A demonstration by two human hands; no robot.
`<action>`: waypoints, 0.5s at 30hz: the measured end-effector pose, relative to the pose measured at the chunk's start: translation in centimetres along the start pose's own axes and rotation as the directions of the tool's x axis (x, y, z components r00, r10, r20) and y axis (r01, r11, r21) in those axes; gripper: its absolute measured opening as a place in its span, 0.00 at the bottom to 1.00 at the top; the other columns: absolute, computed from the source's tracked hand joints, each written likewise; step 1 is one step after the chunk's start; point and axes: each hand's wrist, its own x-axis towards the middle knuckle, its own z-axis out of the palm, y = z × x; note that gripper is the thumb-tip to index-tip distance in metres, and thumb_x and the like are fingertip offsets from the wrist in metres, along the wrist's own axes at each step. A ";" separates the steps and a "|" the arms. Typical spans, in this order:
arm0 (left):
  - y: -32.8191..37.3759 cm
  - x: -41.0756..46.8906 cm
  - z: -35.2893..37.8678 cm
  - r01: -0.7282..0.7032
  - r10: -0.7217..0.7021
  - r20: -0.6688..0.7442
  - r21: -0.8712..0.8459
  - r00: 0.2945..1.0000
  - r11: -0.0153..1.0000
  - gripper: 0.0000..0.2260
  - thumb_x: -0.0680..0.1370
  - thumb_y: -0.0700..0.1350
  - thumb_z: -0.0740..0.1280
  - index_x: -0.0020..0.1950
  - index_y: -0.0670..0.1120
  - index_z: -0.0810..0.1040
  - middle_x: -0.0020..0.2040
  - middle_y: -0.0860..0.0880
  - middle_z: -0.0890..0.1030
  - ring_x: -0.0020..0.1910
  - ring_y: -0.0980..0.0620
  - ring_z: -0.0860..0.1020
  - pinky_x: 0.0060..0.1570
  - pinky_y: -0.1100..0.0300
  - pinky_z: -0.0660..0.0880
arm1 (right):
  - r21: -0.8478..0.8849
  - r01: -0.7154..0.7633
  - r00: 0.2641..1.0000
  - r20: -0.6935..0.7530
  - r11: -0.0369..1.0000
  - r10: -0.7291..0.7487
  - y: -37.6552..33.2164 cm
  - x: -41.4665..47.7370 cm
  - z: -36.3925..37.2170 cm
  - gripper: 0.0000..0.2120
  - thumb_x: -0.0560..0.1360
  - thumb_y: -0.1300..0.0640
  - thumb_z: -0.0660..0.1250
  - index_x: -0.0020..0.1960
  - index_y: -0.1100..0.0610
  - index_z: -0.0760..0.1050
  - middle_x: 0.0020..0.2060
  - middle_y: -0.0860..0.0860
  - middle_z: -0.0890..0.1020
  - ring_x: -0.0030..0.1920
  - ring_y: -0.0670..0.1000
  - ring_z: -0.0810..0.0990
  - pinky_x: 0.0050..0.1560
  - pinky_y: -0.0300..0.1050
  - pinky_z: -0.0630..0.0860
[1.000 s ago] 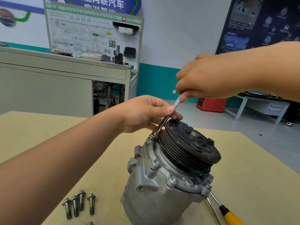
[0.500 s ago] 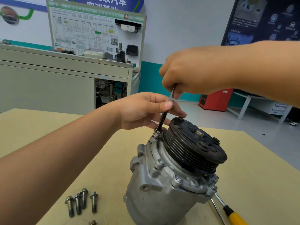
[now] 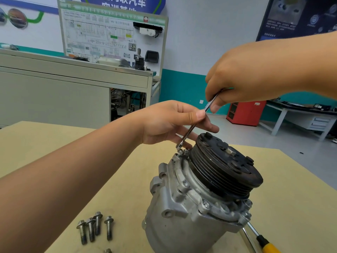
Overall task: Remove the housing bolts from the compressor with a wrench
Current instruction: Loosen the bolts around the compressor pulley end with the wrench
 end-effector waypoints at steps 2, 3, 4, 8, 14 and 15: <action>0.2 -0.1 0.1 0.011 -0.011 0.014 0.001 1.000 1.000 0.11 0.68 0.57 0.67 0.40 0.52 0.85 0.53 0.53 0.84 0.45 0.52 0.83 0.44 0.56 0.80 | 0.028 -0.007 1.000 0.001 1.000 0.007 0.0 -0.1 -0.4 0.28 0.64 0.35 0.49 0.51 0.46 0.79 0.40 0.44 0.80 0.42 0.46 0.76 0.42 0.41 0.72; 0.2 -0.1 0.1 0.015 -0.015 0.020 0.007 1.000 1.000 0.11 0.68 0.57 0.66 0.41 0.53 0.85 0.54 0.53 0.84 0.44 0.53 0.83 0.43 0.57 0.81 | 0.045 -0.015 1.000 0.014 0.999 0.014 0.0 -0.1 -0.6 0.28 0.64 0.35 0.50 0.51 0.46 0.80 0.41 0.44 0.80 0.43 0.46 0.77 0.43 0.41 0.72; 0.3 -0.1 0.2 0.017 -0.018 0.024 0.016 1.000 1.000 0.12 0.69 0.57 0.66 0.42 0.53 0.85 0.54 0.54 0.84 0.43 0.54 0.83 0.42 0.59 0.80 | 0.057 -0.025 0.999 0.031 0.998 0.024 0.0 -0.1 -0.7 0.27 0.65 0.35 0.51 0.51 0.46 0.80 0.41 0.44 0.81 0.43 0.46 0.77 0.43 0.40 0.72; 0.5 -0.2 0.3 0.028 -0.029 0.015 0.059 0.999 0.998 0.13 0.74 0.56 0.62 0.45 0.54 0.85 0.55 0.54 0.83 0.43 0.56 0.82 0.41 0.62 0.79 | 0.105 -0.084 0.995 0.056 0.991 0.079 -0.1 -0.1 -0.7 0.18 0.71 0.36 0.58 0.49 0.45 0.80 0.38 0.42 0.80 0.39 0.44 0.76 0.38 0.36 0.69; 0.8 -0.3 0.9 0.057 -0.055 -0.016 0.189 0.998 0.980 0.16 0.74 0.60 0.59 0.49 0.56 0.84 0.55 0.57 0.83 0.46 0.57 0.81 0.40 0.66 0.76 | 0.246 -0.169 0.981 0.138 0.954 0.138 -0.1 0.0 -0.8 0.20 0.65 0.35 0.60 0.41 0.47 0.82 0.26 0.38 0.78 0.32 0.39 0.76 0.29 0.31 0.65; 0.8 -0.3 1.0 0.058 -0.056 -0.017 0.198 0.998 0.978 0.16 0.74 0.60 0.59 0.49 0.56 0.84 0.54 0.57 0.83 0.45 0.59 0.81 0.37 0.68 0.75 | 0.258 -0.176 0.980 0.140 0.950 0.144 0.0 0.0 -0.9 0.20 0.65 0.35 0.59 0.40 0.47 0.82 0.27 0.38 0.78 0.32 0.40 0.77 0.30 0.31 0.65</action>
